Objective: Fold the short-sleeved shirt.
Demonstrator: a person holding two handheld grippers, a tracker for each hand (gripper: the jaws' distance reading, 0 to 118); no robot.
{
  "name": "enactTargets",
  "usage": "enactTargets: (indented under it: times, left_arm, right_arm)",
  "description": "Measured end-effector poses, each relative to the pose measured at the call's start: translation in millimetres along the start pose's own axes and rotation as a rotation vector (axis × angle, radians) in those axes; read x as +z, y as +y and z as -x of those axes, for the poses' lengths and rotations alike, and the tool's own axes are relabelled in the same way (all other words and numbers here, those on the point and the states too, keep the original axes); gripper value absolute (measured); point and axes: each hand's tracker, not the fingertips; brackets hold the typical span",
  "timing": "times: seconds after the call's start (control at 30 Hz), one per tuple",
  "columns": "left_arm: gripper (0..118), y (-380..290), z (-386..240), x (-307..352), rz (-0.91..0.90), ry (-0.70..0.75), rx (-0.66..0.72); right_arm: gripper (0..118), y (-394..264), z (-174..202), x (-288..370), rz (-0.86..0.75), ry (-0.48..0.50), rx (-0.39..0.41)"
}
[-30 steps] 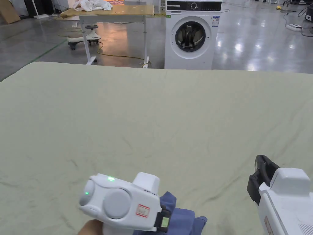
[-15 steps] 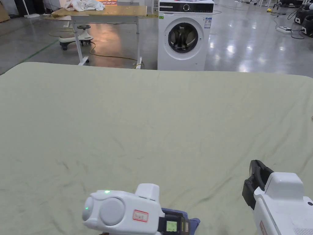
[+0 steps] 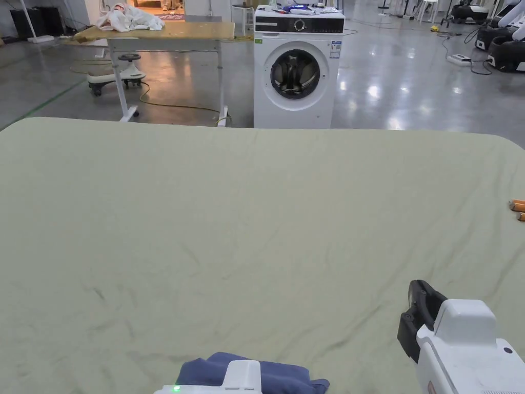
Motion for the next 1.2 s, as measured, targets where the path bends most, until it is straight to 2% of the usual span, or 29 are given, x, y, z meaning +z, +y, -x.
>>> enactTargets:
  times: [0.17,0.3,0.43,0.8,0.9,1.07,1.2]
  left_arm:
    - [3,4,-16,30,-0.029,0.024,-0.131]
    - [3,20,-19,69,-0.180,0.040,-0.186]
    - [0,34,-21,107,-0.415,0.253,-0.296]
    - [0,34,-21,177,-0.960,0.734,-0.400]
    - [0,30,-18,182,-0.995,0.817,-0.407]
    - [0,22,-8,186,-0.960,0.840,-0.418]
    - [0,13,8,188,-0.899,0.820,-0.371]
  right_arm:
    - [2,2,3,-2,-0.003,0.004,0.001]
    - [2,5,9,-7,-0.002,0.010,-0.007]
    - [2,6,19,-14,0.002,0.013,-0.011]
    - [2,28,36,-17,-0.056,-0.012,-0.057]
    - [2,34,39,-14,-0.078,-0.017,-0.060]
    - [2,36,44,-2,-0.073,-0.004,-0.045]
    - [2,14,63,17,0.027,0.080,-0.016]
